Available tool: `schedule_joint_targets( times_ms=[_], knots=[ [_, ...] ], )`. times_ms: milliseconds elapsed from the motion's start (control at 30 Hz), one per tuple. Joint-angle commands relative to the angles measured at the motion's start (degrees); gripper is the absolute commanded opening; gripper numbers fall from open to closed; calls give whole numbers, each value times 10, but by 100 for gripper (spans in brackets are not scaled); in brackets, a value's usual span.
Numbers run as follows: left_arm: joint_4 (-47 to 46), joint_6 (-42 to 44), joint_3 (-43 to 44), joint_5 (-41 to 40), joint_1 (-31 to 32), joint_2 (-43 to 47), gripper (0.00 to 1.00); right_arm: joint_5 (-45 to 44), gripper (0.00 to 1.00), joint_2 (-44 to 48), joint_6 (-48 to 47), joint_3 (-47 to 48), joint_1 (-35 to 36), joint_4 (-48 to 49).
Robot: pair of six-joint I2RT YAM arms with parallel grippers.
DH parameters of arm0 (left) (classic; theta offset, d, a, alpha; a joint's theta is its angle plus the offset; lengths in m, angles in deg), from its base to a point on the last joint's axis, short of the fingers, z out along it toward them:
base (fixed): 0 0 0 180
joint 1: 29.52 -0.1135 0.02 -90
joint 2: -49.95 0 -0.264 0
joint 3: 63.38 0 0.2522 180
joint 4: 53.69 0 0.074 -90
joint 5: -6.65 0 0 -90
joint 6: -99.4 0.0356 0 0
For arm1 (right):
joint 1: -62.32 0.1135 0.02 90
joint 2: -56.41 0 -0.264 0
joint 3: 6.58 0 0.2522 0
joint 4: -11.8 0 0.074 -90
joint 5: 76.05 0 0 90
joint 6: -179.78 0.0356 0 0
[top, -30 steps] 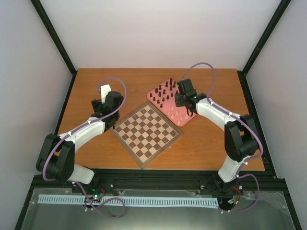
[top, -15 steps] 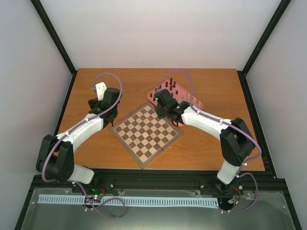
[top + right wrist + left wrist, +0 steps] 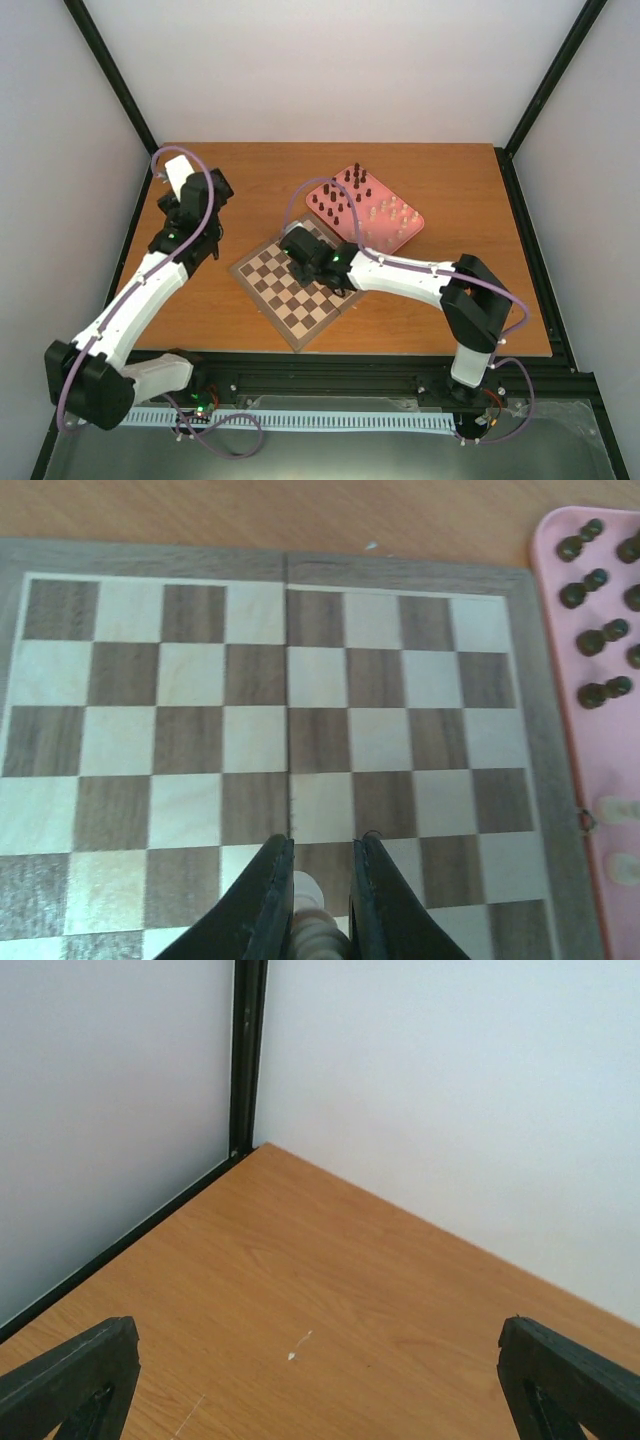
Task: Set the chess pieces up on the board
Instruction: Place the chess piece on the chessboard.
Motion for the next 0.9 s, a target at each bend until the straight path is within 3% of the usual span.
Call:
schedule_joint_targets(
  times_ms=[0,267,867],
  knots=[
    [18,6,7,25,-3,47,100,-21,3,-29,11,27,29,-8],
    [15,12,-21,51,-3,118,100,-27,3,-89,10,81,71,-36],
    [11,16,-17,42,-3,93,100,10,3,-116,-4,112,127,-39]
  ],
)
